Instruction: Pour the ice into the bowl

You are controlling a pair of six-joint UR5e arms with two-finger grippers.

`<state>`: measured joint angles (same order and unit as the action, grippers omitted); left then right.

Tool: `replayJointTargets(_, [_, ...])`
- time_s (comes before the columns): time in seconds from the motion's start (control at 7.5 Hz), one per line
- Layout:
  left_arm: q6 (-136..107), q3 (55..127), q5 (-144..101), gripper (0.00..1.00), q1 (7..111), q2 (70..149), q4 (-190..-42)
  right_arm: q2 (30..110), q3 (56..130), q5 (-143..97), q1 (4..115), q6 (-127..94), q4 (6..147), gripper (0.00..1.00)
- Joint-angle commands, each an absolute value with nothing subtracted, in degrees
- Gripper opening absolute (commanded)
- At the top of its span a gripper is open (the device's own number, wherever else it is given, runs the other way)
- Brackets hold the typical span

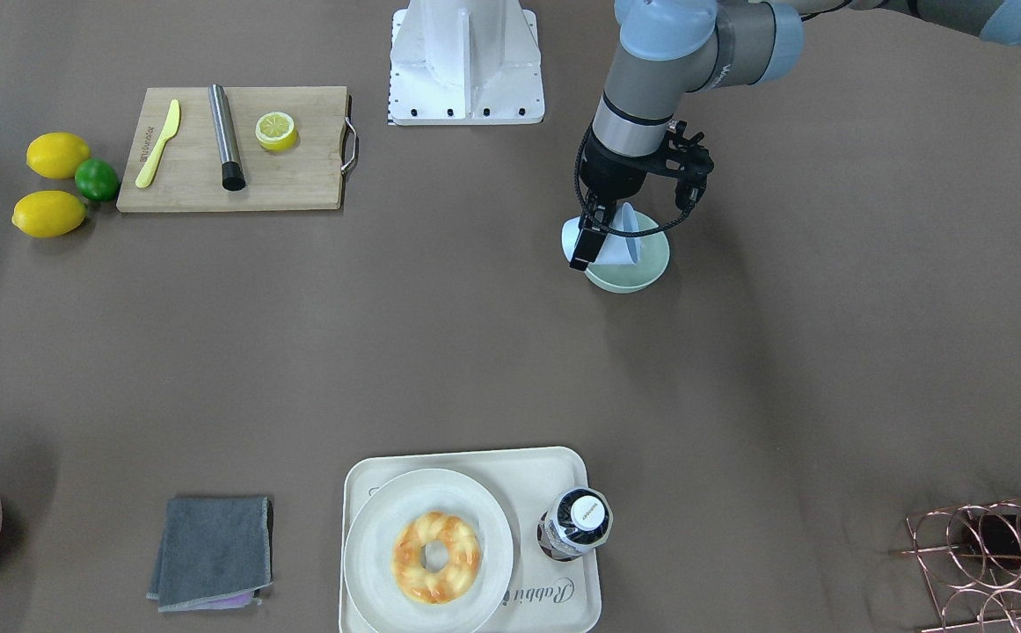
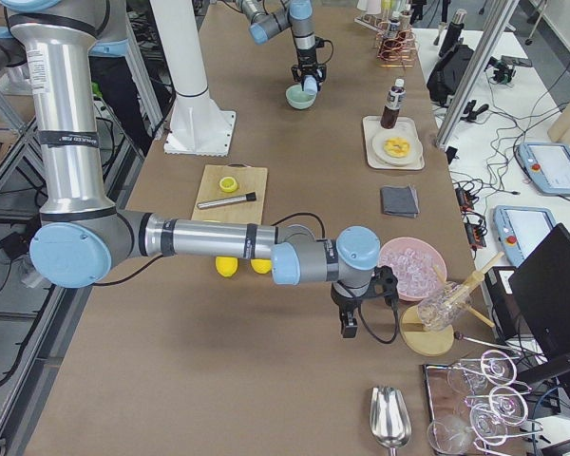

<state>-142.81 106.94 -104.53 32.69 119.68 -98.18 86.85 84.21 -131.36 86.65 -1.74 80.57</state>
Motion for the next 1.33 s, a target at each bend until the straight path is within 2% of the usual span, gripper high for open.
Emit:
replayJointTargets(0.0, [-148.69,105.65,-104.59,0.63,31.64,119.27,-108.51,91.57,85.34,-130.34,87.45,-1.50,79.37,0.99])
replayJointTargets(0.67, [-159.68,103.98,-101.01,0.63,31.12,112.16,-127.76,91.41,86.13,-130.43,88.42,-2.02,79.45,0.99])
replayJointTargets(1.2, [-163.82,100.47,-87.22,0.63,23.04,104.51,-145.08,92.55,90.44,-130.52,88.42,-3.25,80.07,0.99])
